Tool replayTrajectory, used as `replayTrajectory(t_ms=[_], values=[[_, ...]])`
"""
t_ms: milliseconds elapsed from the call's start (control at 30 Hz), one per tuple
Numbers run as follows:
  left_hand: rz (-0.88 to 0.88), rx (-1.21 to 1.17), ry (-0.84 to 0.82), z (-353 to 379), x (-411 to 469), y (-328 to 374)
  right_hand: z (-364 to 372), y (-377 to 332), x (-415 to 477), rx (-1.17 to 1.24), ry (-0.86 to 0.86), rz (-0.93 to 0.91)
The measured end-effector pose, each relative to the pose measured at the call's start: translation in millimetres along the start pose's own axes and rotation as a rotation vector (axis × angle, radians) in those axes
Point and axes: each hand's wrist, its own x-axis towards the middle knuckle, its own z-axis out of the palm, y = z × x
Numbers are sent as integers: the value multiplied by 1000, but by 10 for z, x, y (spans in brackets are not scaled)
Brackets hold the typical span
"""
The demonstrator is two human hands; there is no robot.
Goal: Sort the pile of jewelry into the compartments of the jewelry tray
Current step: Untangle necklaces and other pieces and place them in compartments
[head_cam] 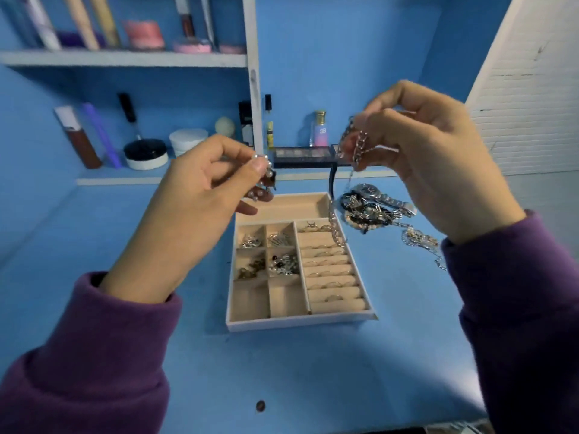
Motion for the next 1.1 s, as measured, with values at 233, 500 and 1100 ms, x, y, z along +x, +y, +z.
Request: replayTrajectory(t_ms=[233, 500, 1100], values=[[-82, 3, 80, -320, -151, -139, 492, -38, 158, 12, -76, 29], [-116, 61, 107, -472, -291, -262, 772, 318, 23, -144, -206, 161], [-147, 55, 95, -407, -280, -347, 844, 979, -277, -675, -245, 105]])
